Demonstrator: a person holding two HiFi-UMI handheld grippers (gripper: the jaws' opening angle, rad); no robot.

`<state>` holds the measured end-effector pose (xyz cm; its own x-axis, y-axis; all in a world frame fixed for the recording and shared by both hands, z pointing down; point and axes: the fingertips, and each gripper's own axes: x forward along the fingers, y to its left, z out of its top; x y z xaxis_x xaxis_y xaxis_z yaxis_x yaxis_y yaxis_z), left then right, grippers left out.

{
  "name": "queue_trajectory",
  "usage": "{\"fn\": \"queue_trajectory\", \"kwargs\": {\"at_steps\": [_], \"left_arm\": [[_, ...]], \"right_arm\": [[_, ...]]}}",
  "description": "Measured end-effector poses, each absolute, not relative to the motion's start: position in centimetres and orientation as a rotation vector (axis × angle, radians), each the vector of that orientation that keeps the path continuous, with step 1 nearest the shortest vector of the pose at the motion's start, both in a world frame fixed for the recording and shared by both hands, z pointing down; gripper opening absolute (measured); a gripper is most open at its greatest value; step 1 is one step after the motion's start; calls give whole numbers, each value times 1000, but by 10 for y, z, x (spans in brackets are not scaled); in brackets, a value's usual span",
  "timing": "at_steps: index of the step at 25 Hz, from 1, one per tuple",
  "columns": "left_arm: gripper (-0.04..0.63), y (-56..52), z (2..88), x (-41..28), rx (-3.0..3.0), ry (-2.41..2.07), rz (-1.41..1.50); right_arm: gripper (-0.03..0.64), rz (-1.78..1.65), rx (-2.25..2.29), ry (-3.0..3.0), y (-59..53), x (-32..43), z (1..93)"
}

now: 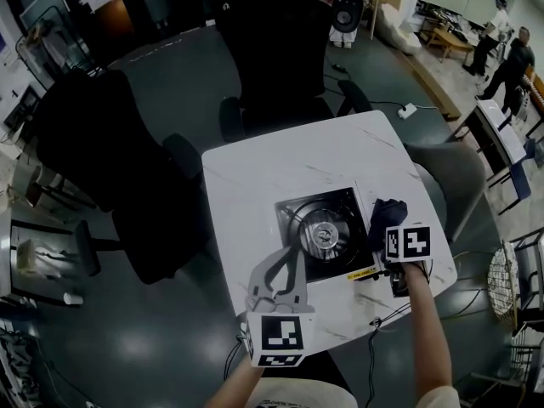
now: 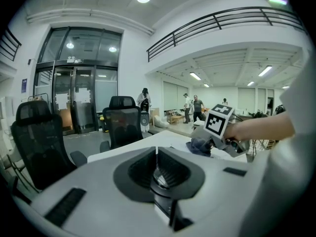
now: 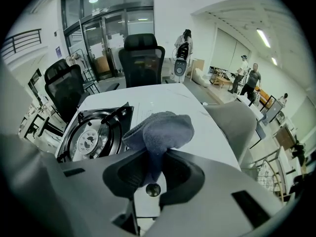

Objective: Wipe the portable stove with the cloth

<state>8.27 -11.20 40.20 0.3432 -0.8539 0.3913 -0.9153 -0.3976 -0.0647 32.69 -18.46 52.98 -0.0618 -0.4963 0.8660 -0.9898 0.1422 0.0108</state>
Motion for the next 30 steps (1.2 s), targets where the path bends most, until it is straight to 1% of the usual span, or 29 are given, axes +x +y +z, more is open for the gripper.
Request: {"fn": "queue_trajectory", "kwargs": {"at_steps": [17, 30], "left_arm": [[23, -93, 401, 83, 2478, -1564, 538], [21, -82, 399, 77, 2514, -1533, 532]], "right_arm": [[89, 867, 1506, -1616, -128, 333, 527], [89, 965, 1541, -1672, -60, 299, 527]]}}
